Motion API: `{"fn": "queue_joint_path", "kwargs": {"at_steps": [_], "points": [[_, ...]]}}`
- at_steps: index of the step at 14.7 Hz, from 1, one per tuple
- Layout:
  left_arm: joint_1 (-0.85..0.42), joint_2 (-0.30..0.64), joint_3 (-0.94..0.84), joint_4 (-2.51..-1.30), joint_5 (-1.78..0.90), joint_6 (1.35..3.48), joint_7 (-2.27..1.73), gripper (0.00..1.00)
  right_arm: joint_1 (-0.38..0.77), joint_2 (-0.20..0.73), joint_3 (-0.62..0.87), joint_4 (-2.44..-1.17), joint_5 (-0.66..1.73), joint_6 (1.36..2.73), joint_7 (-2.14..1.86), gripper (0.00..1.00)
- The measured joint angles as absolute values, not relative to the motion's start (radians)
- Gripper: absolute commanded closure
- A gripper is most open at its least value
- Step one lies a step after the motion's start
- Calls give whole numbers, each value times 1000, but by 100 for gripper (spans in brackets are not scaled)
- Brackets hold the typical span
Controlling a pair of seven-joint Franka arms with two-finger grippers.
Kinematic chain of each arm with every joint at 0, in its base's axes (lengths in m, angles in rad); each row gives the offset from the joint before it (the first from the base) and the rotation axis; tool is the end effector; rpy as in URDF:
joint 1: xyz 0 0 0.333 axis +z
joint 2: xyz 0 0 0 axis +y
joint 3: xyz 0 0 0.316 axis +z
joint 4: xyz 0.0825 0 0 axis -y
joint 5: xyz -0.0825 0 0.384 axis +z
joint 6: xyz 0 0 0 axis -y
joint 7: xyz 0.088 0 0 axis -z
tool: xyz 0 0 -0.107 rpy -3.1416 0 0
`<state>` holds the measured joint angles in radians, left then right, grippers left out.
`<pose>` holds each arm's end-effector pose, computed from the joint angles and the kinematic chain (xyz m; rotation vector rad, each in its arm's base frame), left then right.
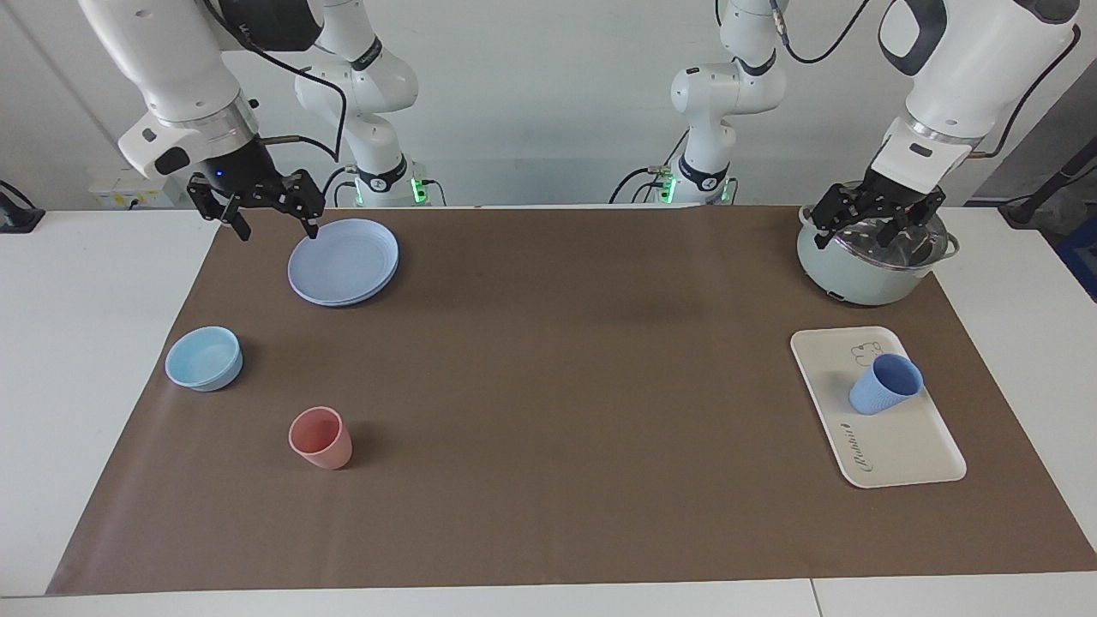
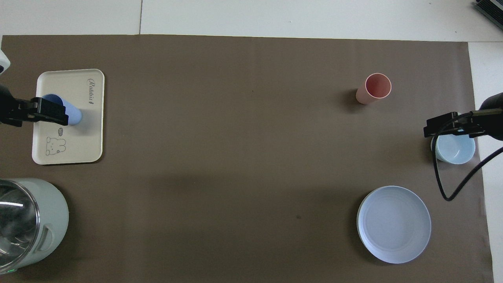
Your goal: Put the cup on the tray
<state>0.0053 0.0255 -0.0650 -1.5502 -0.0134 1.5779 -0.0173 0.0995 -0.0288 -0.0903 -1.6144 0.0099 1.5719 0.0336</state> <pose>0.5621 -0.0345 0.6206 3.1258 -0.0661 0.0026 0.5451 0.0053 0.6198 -3.1291 0.0382 0.0220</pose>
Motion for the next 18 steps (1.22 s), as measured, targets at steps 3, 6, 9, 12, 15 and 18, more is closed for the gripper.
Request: {"fn": "queue_joint_path", "kwargs": {"at_steps": [3,6,9,12,15,18], "points": [[5,25,-65,-1550,-13,1578,-17,0,97,-29,-96,-1614,1,1568,30,0],[5,25,-65,-1550,-13,1578,-17,0,96,-29,-100,-1616,-1,1568,29,0],[5,25,-65,-1550,-13,1578,-17,0,96,-30,-100,-1619,-2,1569,30,0],[5,25,-67,-1550,-13,1578,-17,0,96,-30,-100,-1622,-2,1571,30,0],[5,25,-68,-1550,-13,1578,-17,0,94,-31,-100,-1622,-2,1571,30,0],[5,25,-69,-1550,-13,1578,-17,0,88,-32,-101,-1622,-3,1571,30,0]]}}
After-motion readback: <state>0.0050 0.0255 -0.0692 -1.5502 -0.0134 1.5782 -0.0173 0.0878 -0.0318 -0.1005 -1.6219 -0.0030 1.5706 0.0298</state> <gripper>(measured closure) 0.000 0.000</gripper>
